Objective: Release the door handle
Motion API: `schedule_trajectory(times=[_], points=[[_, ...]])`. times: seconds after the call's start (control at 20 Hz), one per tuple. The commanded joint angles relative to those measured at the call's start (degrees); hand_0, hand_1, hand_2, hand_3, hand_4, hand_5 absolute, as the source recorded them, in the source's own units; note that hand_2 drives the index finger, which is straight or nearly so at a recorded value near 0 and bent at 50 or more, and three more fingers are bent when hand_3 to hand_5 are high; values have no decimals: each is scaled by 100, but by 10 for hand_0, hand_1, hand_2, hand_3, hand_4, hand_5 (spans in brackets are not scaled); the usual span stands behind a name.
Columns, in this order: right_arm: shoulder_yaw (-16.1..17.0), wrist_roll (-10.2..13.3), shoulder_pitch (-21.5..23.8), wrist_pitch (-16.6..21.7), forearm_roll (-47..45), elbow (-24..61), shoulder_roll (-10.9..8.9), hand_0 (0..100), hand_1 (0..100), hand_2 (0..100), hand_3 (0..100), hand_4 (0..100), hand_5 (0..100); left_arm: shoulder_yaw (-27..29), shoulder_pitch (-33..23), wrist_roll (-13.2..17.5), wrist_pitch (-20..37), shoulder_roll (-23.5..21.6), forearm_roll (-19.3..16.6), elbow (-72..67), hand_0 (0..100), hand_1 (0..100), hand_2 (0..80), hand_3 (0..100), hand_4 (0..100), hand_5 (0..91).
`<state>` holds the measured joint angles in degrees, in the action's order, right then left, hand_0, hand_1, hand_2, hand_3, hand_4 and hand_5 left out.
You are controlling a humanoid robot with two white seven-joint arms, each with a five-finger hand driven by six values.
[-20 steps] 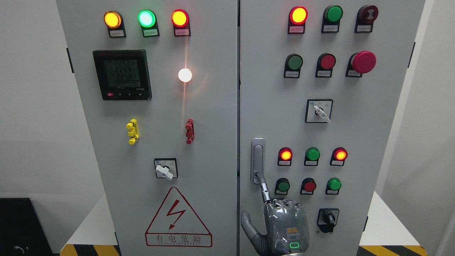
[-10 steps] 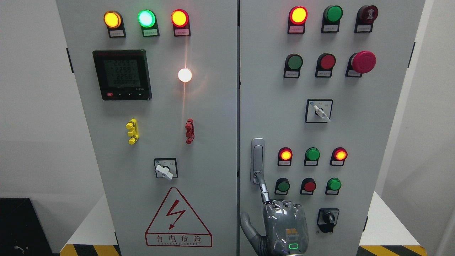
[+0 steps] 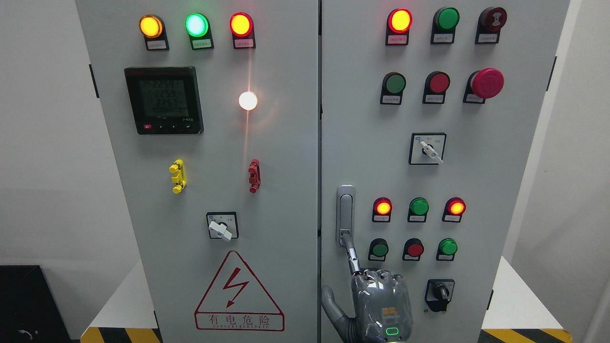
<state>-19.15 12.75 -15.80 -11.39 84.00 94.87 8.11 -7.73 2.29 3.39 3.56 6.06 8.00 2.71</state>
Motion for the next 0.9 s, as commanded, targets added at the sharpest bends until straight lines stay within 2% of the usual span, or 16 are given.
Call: schedule_trajectory(times=[0.0,0.85], points=[[8,0,24,-3,2,-30,6,457,287,5,1000,1000,1000,0,0,4,5,0,0,2,120,556,0,0,0,0],[17,-9,103,-12,2,-30,-3,455,288,12,1000,1000,1000,0,0,4,-4,0,0,2,120,556,0,0,0,0]])
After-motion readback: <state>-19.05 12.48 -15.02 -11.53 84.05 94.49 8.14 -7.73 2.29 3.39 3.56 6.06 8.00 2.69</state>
